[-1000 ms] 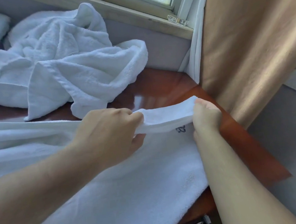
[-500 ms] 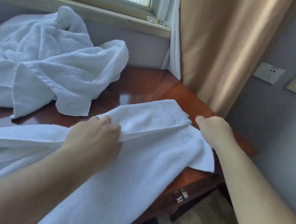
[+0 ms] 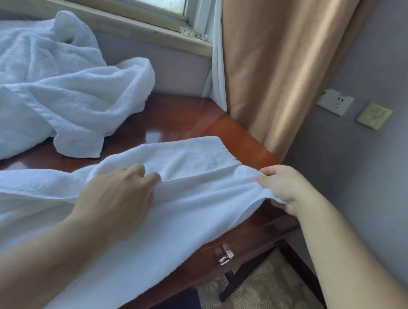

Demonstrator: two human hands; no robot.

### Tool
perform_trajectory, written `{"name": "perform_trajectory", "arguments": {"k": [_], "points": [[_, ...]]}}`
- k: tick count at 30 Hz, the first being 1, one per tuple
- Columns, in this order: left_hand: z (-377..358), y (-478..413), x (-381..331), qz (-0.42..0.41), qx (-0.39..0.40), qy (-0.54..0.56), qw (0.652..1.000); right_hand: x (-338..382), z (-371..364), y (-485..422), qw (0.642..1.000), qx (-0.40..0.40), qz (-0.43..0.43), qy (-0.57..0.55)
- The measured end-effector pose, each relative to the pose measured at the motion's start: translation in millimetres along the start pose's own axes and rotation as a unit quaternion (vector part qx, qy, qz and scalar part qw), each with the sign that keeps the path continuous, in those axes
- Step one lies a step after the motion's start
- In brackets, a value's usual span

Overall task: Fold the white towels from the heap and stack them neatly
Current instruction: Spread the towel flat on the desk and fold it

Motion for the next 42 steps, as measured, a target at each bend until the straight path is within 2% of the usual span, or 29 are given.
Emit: {"name": "perform_trajectory", "arguments": {"k": [2, 4, 7, 9, 11, 13, 15, 18, 20, 22, 24, 26, 29, 31, 34, 37, 38, 40, 42], "points": [[-1.3, -1.1, 2.5, -0.004, 0.003, -0.005, 1.000, -1.4, 8.6, -6.3, 0.986, -0.042, 0.010, 0.163], [-1.4, -2.8, 2.8, -0.021, 0.007, -0.001, 1.000, 2.1, 9.3, -9.1, 0.952, -0.060, 0.011, 0.299], [0.7, -3.9, -0.5, -0.057, 0.001, -0.004, 0.998, 20.3, -8.5, -3.7, 0.908, -0.120, 0.039, 0.400], [0.0, -3.6, -1.6, -0.067, -0.002, -0.015, 0.998, 35.5, -33.9, 1.4, 0.905, -0.143, 0.124, 0.382], [-1.6, -2.4, -1.3, -0.059, 0.005, -0.022, 0.998, 50.1, -70.8, 8.7, 0.912, -0.097, 0.243, 0.317], [0.1, 0.0, 1.4, -0.037, 0.014, -0.020, 0.999, 60.2, -108.4, 19.1, 0.913, -0.033, 0.318, 0.254], [5.6, 4.3, 7.6, -0.017, 0.025, -0.027, 0.999, 61.3, -139.1, 25.6, 0.909, -0.006, 0.317, 0.272], [17.9, 14.5, 31.6, -0.004, 0.035, -0.046, 0.998, 70.3, -170.1, 37.3, 0.885, -0.052, 0.257, 0.384], [29.7, 27.3, 56.9, -0.009, 0.053, -0.020, 0.998, 85.1, -193.6, 55.0, 0.880, -0.045, 0.300, 0.365], [44.1, 45.4, 85.7, -0.002, 0.077, -0.002, 0.997, 98.3, -219.0, 79.6, 0.873, 0.012, 0.391, 0.292], [53.6, 68.0, 115.7, 0.046, 0.105, 0.006, 0.993, 102.8, -239.9, 100.8, 0.857, 0.082, 0.442, 0.252], [60.9, 91.7, 147.8, 0.126, 0.138, 0.024, 0.982, 100.4, -254.0, 109.2, 0.842, 0.125, 0.436, 0.292], [70.0, 124.9, 191.9, 0.202, 0.171, 0.074, 0.962, 102.0, -262.6, 105.6, 0.838, 0.098, 0.393, 0.367], [78.2, 138.5, 209.1, 0.213, 0.185, 0.075, 0.957, 115.4, -267.4, 108.3, 0.840, 0.058, 0.383, 0.380], [87.3, 142.0, 215.1, 0.223, 0.202, 0.049, 0.953, 144.2, -288.1, 119.2, 0.820, 0.087, 0.434, 0.364], [97.9, 135.8, 212.2, 0.185, 0.138, -0.053, 0.972, 165.5, -312.7, 127.5, 0.801, 0.152, 0.446, 0.370], [103.1, 135.1, 211.9, 0.169, 0.104, -0.078, 0.977, 168.4, -318.2, 126.6, 0.800, 0.148, 0.443, 0.377], [116.3, 139.6, 216.3, 0.182, 0.078, -0.057, 0.979, 171.4, -322.9, 121.1, 0.810, 0.098, 0.447, 0.367], [127.1, 149.2, 225.9, 0.218, 0.127, -0.034, 0.967, 173.2, -323.6, 115.4, 0.811, 0.021, 0.456, 0.366]]}}
Point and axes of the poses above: each hand's wrist, its own y-axis away from the middle knuckle, its own z-axis out of the back of the hand, x = y × z, the point moved 2 cm from there along -y, towards the middle knuckle, and after that the axes turned 7 degrees about x, right-handed, at the moved point
